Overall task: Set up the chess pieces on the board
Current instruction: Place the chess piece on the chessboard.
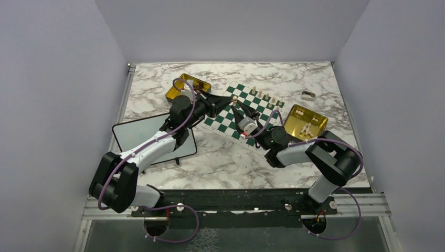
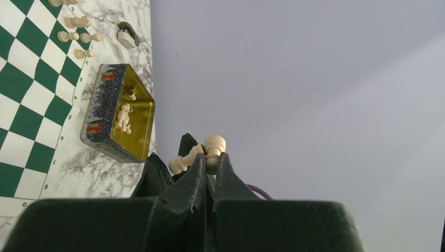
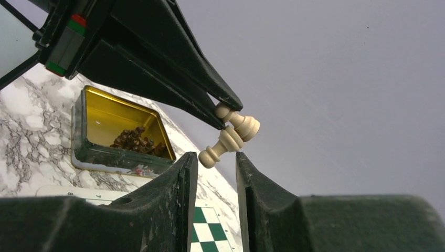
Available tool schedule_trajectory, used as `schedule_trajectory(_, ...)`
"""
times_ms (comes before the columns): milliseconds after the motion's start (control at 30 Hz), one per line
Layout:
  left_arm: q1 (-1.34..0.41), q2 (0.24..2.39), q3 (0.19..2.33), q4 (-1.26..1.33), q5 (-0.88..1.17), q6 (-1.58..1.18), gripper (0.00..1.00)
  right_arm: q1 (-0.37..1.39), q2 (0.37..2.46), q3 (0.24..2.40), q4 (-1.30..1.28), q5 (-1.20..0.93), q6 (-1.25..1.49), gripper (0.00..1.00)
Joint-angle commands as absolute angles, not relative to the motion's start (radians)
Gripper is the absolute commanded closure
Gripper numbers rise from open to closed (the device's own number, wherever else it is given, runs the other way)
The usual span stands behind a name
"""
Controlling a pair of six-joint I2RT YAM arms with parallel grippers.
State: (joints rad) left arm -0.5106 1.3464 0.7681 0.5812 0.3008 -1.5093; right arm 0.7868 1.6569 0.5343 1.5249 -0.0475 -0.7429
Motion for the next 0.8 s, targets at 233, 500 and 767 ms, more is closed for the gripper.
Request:
schedule_trajectory(233,-0.509,1.333,0.744,0.611,0.277,-1.528,1.0,0.796,1.633,0.544,1.756,-0.027,-0.709,0.81)
schedule_trajectory(500,-0.508,1.345,0.747,0.611,0.282,-1.518,1.0,0.795,1.607,0.502,1.755,-0.005,-0.697,0.93)
schedule_trajectory(767,-0.509,1.354,0.76,0.611,0.273,-1.457,1.0,0.796,1.531,0.411,1.703,-0.005,-0.684,0.99)
